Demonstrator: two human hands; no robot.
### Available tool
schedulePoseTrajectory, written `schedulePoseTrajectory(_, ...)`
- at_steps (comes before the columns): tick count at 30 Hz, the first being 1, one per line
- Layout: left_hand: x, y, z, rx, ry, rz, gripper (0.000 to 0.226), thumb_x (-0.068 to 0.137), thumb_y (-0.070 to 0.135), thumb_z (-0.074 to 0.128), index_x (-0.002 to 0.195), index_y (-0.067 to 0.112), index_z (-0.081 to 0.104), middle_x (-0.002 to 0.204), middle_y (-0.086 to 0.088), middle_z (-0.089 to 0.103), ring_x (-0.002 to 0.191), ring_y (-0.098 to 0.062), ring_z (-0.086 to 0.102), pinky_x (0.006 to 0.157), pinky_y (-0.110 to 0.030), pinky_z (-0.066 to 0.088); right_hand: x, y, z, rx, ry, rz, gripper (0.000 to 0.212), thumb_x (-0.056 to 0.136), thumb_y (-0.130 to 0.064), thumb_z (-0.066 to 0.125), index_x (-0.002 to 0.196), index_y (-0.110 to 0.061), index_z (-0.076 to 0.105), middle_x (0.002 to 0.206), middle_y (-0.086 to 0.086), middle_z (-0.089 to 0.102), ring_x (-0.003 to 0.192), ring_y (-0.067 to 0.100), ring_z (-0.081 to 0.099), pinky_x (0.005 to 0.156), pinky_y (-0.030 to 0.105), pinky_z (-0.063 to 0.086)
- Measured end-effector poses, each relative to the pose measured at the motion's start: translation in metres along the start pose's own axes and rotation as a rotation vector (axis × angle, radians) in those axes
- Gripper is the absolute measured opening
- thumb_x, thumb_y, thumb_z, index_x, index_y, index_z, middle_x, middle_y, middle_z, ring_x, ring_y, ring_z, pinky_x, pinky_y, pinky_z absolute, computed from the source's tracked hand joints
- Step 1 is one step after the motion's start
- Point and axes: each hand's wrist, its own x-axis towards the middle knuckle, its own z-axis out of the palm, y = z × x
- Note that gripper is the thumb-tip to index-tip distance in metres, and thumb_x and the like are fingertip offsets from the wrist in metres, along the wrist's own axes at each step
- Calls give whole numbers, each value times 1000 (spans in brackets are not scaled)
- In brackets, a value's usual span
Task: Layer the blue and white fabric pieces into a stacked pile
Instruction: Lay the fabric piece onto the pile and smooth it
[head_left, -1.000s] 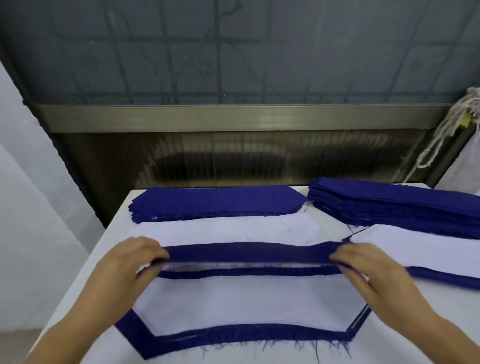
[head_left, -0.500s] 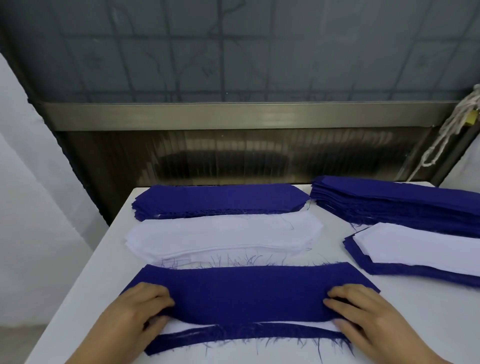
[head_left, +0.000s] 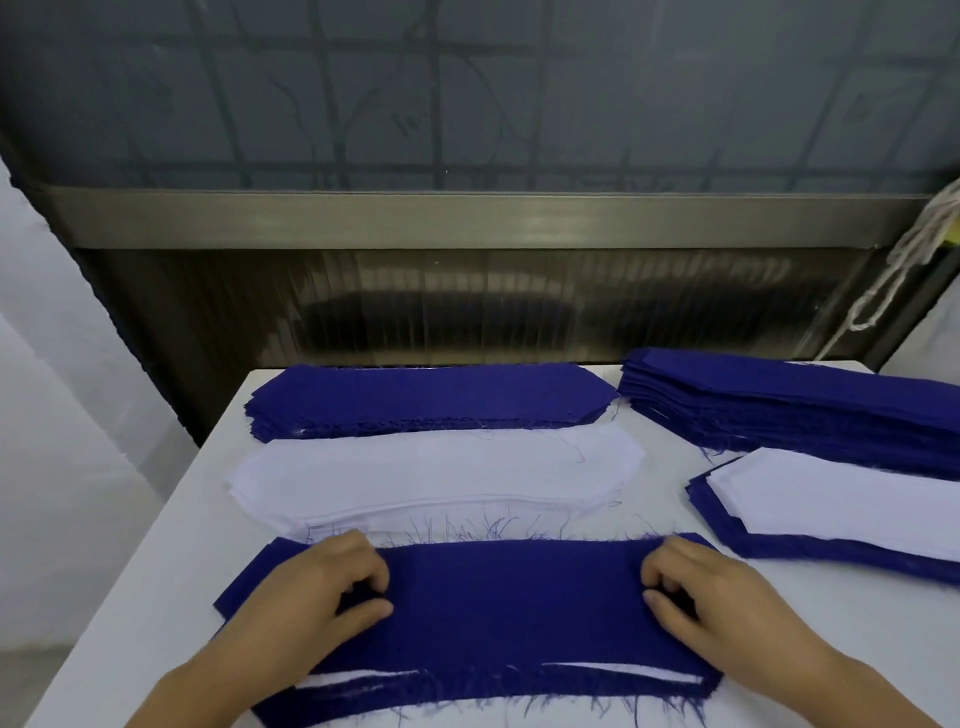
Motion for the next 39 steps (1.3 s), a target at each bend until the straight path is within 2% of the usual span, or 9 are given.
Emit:
schedulePoseTrajectory(5, 15, -19, -21, 42, -10, -91, 14, 84, 40, 69, 75, 37, 58, 89, 21, 56, 84, 2, 54, 71, -14, 45, 25, 19, -15, -96, -81, 89, 24, 87, -32, 55, 72, -42, 40, 71, -18, 49, 68, 2, 51, 58, 13, 38)
schedulePoseTrajectory(10, 86, 2, -32, 157, 213, -91, 4, 90, 31, 63, 91, 35, 63, 95, 22, 53, 84, 0, 54, 71, -5, 38, 109, 14, -18, 42, 122, 65, 7, 95, -30, 56, 99, -35, 56, 95, -22, 52, 84, -1, 54, 71, 13, 44)
schedulePoseTrajectory(13, 136, 13, -35, 106, 292, -87, 15, 92, 26, 61, 106, 29, 65, 105, 16, 56, 93, -3, 54, 80, -13, 44, 167, 8, -14, 74, 172, 68, 18, 97, -30, 55, 114, -30, 55, 107, -18, 49, 97, 3, 51, 83, 15, 45)
schedulePoseTrajectory(17, 183, 16, -32, -32, 211, -157, 27, 94, 25, 59, 121, 23, 61, 121, 9, 56, 107, -8, 53, 93, -22, 46, 215, 15, -3, 95, 113, 108, 13, 97, -33, 54, 110, -30, 52, 110, -12, 49, 99, 7, 49, 87, 23, 46)
schedulePoseTrajectory(21, 199, 3, -23, -130, 132, -195, 23, 92, 29, 63, 114, 24, 65, 119, 9, 56, 111, -9, 51, 100, -29, 45, 231, 28, 6, 66, 49, 121, 6, 95, -35, 56, 95, -34, 50, 103, -12, 51, 94, 8, 49, 89, 27, 46)
schedulePoseTrajectory(24, 208, -1, -22, -184, 124, -211, 15, 89, 34, 67, 103, 27, 68, 109, 12, 56, 104, -10, 54, 93, -28, 48, 239, 32, 8, 43, 27, 91, 5, 97, -34, 53, 92, -33, 51, 100, -13, 51, 91, 7, 50, 86, 25, 45)
schedulePoseTrajectory(30, 222, 1, -22, -143, 101, -261, 19, 82, 46, 69, 89, 28, 68, 97, 11, 56, 88, -11, 56, 82, -33, 54, 255, 35, 3, -91, -72, 53, 21, 102, -28, 45, 113, -19, 60, 114, -2, 58, 102, 13, 55, 89, 24, 45)
schedulePoseTrajectory(34, 228, 1, -22, -103, 76, -274, 26, 80, 55, 68, 85, 30, 65, 94, 11, 58, 85, -10, 57, 80, -34, 55, 264, 35, -4, -116, -124, 76, 28, 105, -26, 37, 112, -11, 59, 111, 7, 61, 100, 21, 58, 82, 27, 42)
schedulePoseTrajectory(39, 236, -2, -19, -75, 90, -294, 18, 91, 38, 63, 103, 26, 67, 103, 5, 64, 91, -12, 59, 88, -36, 54, 269, 36, -6, -104, -111, 77, 41, 103, -37, 33, 104, -7, 60, 100, 12, 64, 94, 29, 60, 81, 37, 46)
